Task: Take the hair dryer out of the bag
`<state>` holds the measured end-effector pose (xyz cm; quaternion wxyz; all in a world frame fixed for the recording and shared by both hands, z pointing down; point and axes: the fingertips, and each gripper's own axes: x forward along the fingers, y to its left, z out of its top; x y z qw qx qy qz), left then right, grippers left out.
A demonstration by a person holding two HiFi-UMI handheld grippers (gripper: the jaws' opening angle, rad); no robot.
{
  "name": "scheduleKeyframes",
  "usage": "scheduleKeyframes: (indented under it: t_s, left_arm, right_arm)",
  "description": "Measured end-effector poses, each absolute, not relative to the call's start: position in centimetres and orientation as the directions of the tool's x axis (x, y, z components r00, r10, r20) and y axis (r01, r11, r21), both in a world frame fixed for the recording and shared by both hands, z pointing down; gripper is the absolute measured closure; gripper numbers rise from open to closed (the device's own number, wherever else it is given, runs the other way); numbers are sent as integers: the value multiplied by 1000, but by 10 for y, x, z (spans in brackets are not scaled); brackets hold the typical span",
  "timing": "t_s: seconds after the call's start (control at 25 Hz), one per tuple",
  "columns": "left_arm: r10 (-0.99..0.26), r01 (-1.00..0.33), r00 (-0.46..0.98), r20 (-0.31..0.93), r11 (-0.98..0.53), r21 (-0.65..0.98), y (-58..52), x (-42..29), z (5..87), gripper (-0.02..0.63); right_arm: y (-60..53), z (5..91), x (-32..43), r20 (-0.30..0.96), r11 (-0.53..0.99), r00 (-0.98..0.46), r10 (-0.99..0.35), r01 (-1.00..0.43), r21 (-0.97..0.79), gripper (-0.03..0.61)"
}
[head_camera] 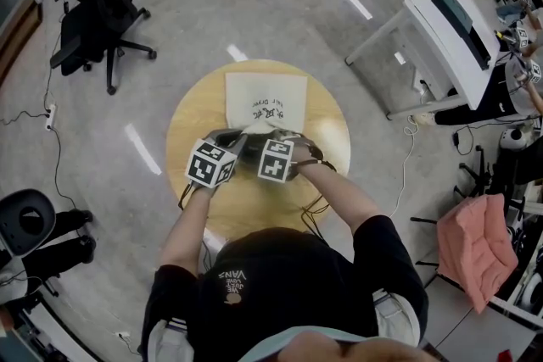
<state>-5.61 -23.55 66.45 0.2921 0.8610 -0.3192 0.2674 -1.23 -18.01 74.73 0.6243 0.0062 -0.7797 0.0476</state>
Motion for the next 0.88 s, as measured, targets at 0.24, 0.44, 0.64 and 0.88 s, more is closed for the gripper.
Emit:
scheduleKeyframes:
  t_s: [0.24,0.44,0.64,0.88]
  left_arm:
    - [-394,-706,654,646,-624,334,-234,-54,665,575]
    - [-396,-708,647,651,-628,322,-232,-55,665,575]
    - [-395,-713,637,662,-629,310,-231,-55,665,575]
    - [-392,-712,633,668,-633,304,-227,-51,664,575]
  right_arm:
    - [-178,756,-13,977,995,-200,68,-55,-81,201]
    - [-177,756,-15,979,995,-192,65,-57,-77,199]
    - [-177,756,-14,980,995,-186,63,-62,-75,212]
    - [-174,752,-10,974,994,-220,62,-70,-79,219]
